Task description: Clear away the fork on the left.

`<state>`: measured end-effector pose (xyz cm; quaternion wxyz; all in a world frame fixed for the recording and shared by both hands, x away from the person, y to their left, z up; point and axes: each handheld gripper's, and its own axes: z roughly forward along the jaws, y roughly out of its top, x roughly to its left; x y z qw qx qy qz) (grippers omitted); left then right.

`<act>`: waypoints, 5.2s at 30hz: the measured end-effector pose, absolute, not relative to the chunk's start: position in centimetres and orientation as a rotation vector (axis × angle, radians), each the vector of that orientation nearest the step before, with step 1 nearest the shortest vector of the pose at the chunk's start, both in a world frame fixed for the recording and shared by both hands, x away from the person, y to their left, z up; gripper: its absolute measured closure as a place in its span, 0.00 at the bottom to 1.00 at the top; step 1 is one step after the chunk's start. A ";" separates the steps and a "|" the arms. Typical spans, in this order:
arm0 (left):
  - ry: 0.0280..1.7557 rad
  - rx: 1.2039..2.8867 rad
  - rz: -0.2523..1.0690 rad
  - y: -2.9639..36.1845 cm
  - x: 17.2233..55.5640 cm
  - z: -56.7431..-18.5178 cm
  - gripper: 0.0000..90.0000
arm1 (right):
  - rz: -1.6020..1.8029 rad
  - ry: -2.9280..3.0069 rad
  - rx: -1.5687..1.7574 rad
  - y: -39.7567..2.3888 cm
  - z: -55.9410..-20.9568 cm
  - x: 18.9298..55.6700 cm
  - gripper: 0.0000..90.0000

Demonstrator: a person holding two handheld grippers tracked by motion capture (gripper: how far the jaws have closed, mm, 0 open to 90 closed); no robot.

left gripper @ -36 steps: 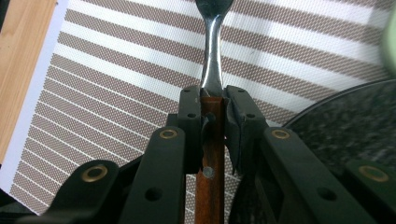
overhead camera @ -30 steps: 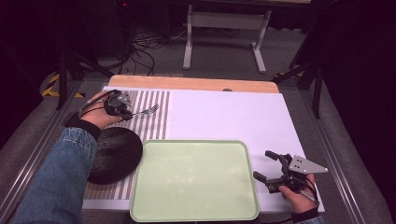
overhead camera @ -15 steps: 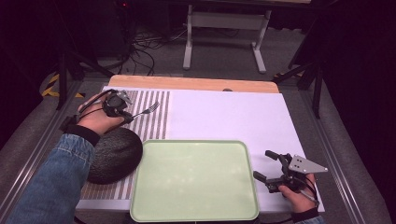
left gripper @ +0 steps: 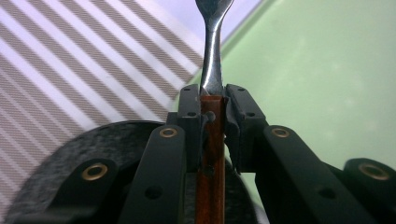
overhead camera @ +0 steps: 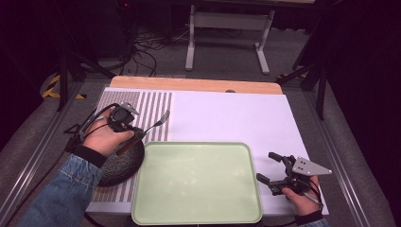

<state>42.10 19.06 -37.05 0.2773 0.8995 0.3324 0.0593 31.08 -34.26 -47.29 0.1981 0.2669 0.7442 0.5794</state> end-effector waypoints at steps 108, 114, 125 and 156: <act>0.632 2.354 -0.040 11.4 32.9 -45.4 1.00 | 1.615 2.107 0.737 -33.9 -47.4 31.0 0.06; 0.543 2.440 0.021 10.6 32.9 -46.0 1.00 | 1.608 2.109 0.747 -33.9 -47.5 31.1 0.06; 0.499 2.510 0.038 10.1 33.0 -46.5 1.00 | 1.608 2.110 0.749 -33.9 -47.5 31.1 0.06; 0.616 2.527 0.094 12.6 34.2 -46.4 1.00 | 1.610 2.108 0.749 -34.0 -47.5 31.1 0.07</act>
